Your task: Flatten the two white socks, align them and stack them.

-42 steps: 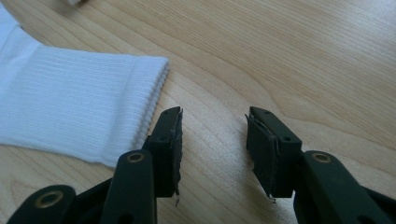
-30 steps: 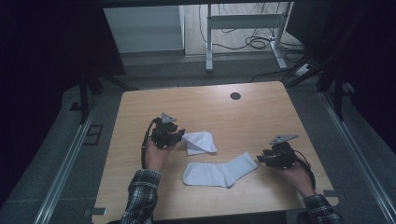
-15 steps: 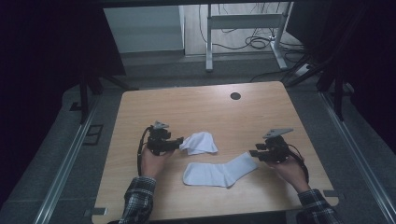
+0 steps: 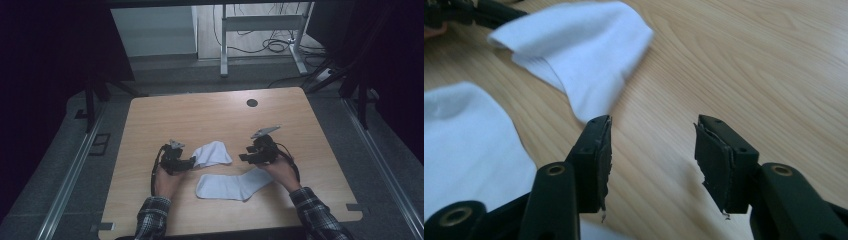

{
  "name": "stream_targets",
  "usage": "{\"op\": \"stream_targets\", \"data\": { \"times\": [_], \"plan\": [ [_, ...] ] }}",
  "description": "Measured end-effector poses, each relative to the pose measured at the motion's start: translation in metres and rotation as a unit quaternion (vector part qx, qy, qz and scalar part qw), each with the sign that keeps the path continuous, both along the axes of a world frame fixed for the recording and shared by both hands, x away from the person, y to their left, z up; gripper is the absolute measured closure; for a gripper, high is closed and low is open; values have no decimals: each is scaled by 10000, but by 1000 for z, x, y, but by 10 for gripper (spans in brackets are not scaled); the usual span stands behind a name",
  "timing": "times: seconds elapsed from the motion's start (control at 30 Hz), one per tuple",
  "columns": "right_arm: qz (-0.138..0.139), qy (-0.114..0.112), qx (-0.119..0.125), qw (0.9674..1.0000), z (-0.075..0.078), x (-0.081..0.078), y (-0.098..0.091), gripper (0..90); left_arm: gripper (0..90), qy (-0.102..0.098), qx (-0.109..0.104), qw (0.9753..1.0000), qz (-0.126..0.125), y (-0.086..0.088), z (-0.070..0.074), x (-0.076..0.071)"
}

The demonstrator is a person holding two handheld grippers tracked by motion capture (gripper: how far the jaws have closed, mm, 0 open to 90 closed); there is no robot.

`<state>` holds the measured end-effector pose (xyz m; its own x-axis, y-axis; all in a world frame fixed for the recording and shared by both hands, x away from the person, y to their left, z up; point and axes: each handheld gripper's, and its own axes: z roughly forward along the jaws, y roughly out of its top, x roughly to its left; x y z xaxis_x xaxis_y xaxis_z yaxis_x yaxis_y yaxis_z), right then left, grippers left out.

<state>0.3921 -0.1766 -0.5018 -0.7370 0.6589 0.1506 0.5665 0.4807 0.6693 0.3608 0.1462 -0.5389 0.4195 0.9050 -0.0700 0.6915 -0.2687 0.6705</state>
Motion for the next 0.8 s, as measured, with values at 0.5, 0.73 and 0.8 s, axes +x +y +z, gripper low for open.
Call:
{"op": "stream_targets", "data": {
  "times": [0.5,0.73,0.8],
  "plan": [
    [105,174,-180,9996,-26,18,64,769,267,-148,-20,9998,152,5,-3,-5],
    [86,-125,-525,9985,-11,13,57,835,216,-111,-94,9997,195,8,-4,-6],
    [74,-217,-529,9983,-1,13,52,835,205,-123,-176,9997,126,7,-4,-6]
  ]
}}
